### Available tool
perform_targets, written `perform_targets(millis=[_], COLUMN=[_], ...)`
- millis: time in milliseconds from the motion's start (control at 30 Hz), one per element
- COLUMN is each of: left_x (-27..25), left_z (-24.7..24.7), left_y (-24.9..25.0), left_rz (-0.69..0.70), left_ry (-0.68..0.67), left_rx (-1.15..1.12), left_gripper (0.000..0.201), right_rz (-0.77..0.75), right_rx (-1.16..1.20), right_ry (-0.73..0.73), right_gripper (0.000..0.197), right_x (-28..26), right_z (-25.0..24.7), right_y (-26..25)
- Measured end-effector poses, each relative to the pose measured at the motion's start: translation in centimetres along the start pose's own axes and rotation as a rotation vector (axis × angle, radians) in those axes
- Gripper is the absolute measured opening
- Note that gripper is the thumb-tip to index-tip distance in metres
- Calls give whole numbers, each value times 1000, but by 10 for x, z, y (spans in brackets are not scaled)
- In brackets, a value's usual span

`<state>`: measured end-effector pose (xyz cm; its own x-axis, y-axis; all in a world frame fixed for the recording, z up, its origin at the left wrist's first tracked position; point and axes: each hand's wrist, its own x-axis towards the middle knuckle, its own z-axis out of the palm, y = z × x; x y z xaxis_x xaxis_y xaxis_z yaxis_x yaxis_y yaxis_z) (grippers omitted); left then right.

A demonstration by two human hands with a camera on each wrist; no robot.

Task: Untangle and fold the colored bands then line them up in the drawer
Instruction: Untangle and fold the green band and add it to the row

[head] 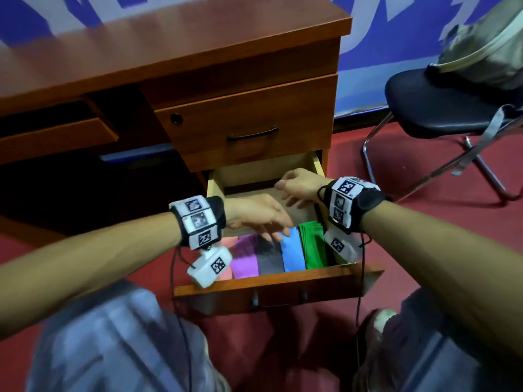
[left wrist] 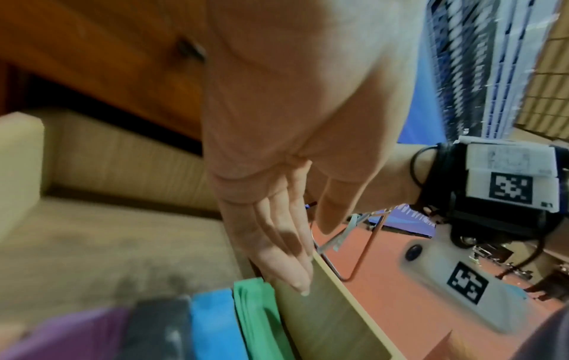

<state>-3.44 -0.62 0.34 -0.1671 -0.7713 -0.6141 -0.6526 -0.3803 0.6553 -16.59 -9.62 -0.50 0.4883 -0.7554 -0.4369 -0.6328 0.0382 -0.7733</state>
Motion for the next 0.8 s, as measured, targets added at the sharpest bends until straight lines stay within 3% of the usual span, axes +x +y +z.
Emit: perform_targets(millis=[100, 167, 300, 400, 467, 567, 800], left_x=[-33, -56, -81, -87, -89, -93, -92], left_z=[-4, -3, 8, 8, 7, 5, -1], left_y=[-27, -50, -72, -90, -96, -97, -77], left_rz=[118, 139, 143, 171, 161, 127, 143], left_ry=[21, -20, -118, -6, 87, 121, 170], left_rx=[225, 358, 380, 407, 489, 560, 828], left_gripper=[20, 29, 41, 34, 24, 17, 20], right_rz=[-251, -334, -303, -237, -247, -265, -266], right_rx=[-327, -581, -795, -861, -924, -983, -1101], right_ry=[-187, -276, -451, -530, -510, -457, -326], right_gripper=[28, 43, 74, 77, 73, 73, 101], right_x=[-30, -51, -81, -87, -86, -86, -75], right_z=[5, 10, 20, 27, 31, 32, 26], right_y=[-13, -15, -5, 10, 17, 16, 5])
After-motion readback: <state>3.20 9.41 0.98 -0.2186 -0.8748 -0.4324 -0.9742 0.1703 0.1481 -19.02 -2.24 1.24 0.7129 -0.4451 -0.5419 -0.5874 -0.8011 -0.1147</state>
